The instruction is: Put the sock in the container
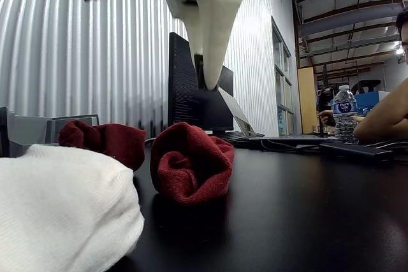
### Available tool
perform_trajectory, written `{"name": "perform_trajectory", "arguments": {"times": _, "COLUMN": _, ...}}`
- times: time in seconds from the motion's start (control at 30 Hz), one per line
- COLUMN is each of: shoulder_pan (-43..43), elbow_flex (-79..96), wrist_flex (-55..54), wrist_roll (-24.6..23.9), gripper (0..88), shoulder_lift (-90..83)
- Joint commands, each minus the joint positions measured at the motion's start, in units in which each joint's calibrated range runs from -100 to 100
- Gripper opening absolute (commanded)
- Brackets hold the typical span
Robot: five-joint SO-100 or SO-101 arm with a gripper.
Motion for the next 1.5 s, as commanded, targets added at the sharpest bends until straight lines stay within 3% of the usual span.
{"name": "perform_trajectory", "arguments": {"times": 0.0, "shoulder_pan": -1.6, "elbow_flex": -3.2, "wrist_flex": 0.2, "wrist_roll": 0.3, "gripper": 1.7, "shoulder_lift": 0.4}}
{"name": "perform_trajectory", "arguments": {"times": 0.1, "shoulder_pan": -1.9, "elbow_flex": -2.8, "wrist_flex": 0.5, "wrist_roll": 0.3, "gripper": 3.3, "shoulder_lift": 0.4}}
{"name": "perform_trajectory", "arguments": {"times": 0.37, "shoulder_pan": -1.8, "elbow_flex": -2.4, "wrist_flex": 2.4, "wrist_roll": 0.3, "gripper": 27.8, "shoulder_lift": 0.3}}
{"name": "perform_trajectory", "arguments": {"times": 0.53, "shoulder_pan": -2.2, "elbow_flex": -2.6, "wrist_flex": 9.3, "wrist_roll": 2.8, "gripper": 35.8, "shoulder_lift": 0.3}}
{"name": "perform_trajectory", "arguments": {"times": 0.63, "shoulder_pan": -2.9, "elbow_flex": -2.3, "wrist_flex": 9.9, "wrist_roll": 5.2, "gripper": 37.2, "shoulder_lift": 1.0}}
{"name": "perform_trajectory", "arguments": {"times": 1.47, "shoulder_pan": -0.6, "elbow_flex": 5.2, "wrist_flex": 3.4, "wrist_roll": 8.1, "gripper": 38.9, "shoulder_lift": 6.3}}
